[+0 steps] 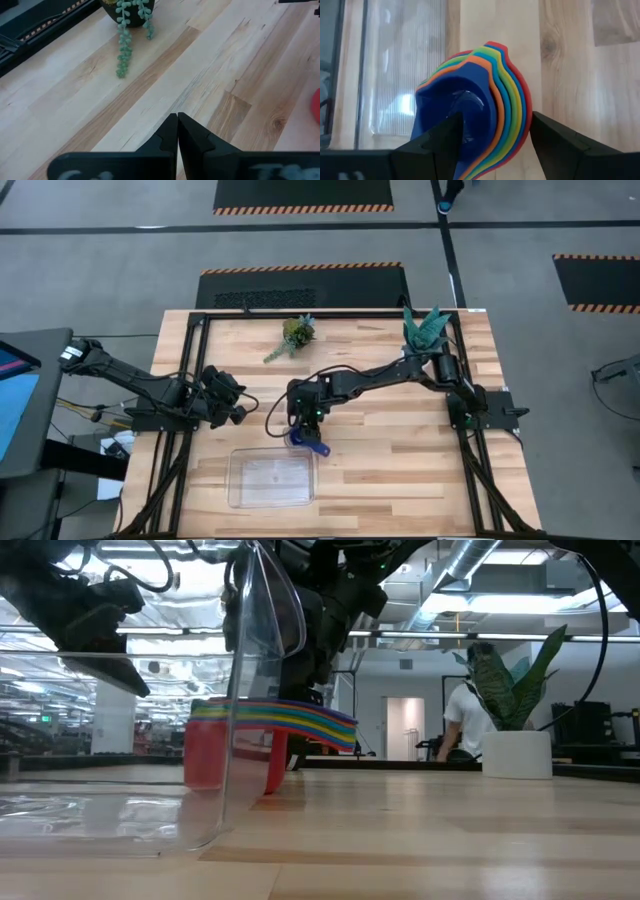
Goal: Nest measuring cups in basket
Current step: Put the stacked measuring cups into the transparent bin
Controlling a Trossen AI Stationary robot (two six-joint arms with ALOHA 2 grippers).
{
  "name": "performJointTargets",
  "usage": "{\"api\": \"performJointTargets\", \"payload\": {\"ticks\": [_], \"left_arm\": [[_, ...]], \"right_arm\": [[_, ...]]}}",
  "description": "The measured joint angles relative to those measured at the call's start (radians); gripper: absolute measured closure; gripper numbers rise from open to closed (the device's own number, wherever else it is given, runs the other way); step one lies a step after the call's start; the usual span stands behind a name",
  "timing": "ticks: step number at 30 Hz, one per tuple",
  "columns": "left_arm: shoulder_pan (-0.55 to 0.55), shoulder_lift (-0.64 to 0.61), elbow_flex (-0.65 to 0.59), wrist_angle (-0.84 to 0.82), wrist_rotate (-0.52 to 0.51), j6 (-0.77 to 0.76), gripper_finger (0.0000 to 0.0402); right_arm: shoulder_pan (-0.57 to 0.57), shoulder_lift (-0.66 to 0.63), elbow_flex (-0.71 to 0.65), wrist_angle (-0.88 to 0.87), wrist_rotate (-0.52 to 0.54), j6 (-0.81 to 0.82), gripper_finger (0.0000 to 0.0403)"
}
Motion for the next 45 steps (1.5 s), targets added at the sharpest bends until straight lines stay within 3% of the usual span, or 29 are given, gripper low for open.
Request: {"api": "performJointTargets", "payload": {"ticks": [10, 25, 36, 45], "left_arm": [[0.0, 0.0, 0.0, 0.0, 0.0, 0.0, 0.0401], [0.0, 0.0, 0.0, 0.0, 0.0, 0.0, 0.0401], [0.0, 0.0, 0.0, 0.0, 0.0, 0.0, 0.0401], [0.0, 0.0, 0.0, 0.0, -0.001, 0.001, 0.0402]], "right_arm": [[0.005, 0.0, 0.0, 0.004, 0.0, 0.006, 0.0164], [-0.002, 0.036, 0.002, 0.051, -0.058, 0.051, 0.0307], [-0.006, 0.035, 0.002, 0.048, -0.055, 0.05, 0.0316], [-0.013, 0.039, 0.106, -0.105, 0.012, -0.007, 0.0319]]}}
